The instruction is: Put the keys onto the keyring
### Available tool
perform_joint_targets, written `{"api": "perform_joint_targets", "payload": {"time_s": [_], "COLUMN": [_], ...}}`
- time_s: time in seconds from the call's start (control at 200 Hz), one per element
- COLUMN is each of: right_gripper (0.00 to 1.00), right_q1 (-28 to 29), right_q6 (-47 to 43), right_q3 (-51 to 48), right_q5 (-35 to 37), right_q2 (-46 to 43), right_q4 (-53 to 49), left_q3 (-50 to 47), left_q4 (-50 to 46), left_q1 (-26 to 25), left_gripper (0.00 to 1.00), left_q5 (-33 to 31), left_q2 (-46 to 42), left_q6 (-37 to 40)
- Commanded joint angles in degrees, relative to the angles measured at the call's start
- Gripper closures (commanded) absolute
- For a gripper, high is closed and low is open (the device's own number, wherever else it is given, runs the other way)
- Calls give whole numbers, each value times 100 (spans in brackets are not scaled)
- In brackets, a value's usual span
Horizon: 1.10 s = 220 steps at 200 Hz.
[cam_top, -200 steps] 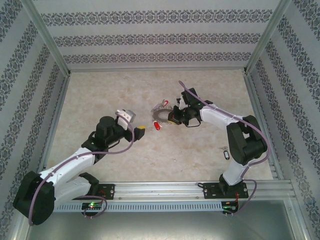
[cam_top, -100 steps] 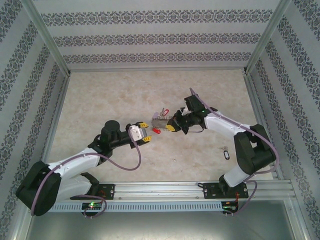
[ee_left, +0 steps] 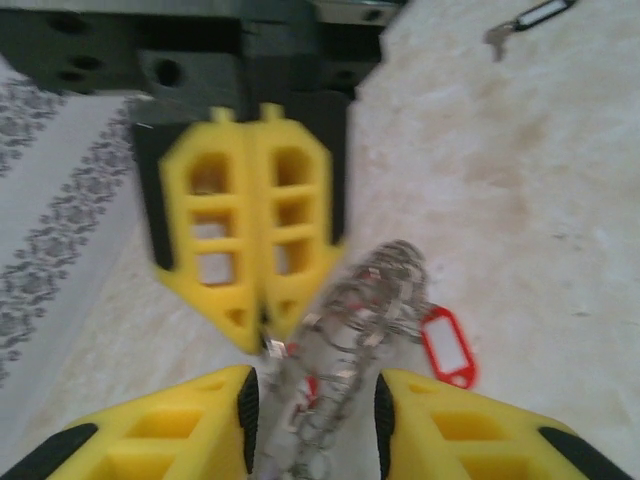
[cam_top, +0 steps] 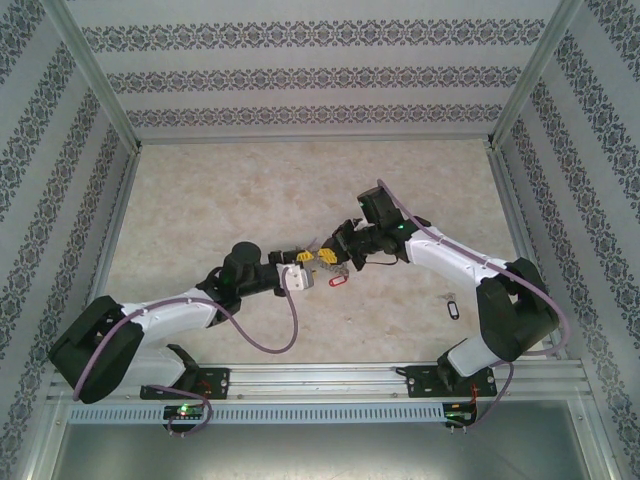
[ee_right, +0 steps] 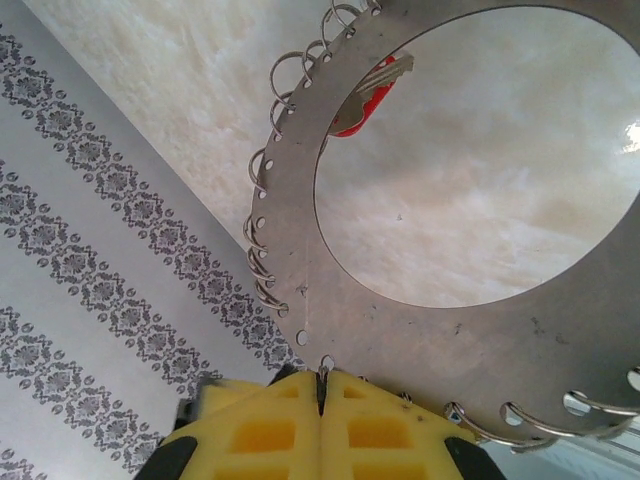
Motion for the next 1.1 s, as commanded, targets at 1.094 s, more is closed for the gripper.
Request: {"api": "perform_joint_targets", "payload": {"time_s": [1.094], "right_gripper": [100], "right_q1": [171], "right_q6": [764], "right_q3": [-69], "right_q5": [-249], "right_q2": [-76], "right_q4": [805], "left_q3": [275], "left_q4": [482], "left_q1": [-210], "left_gripper": [95], "left_q5": [-1170], "left_q2": [394], "left_q6": [-34]}}
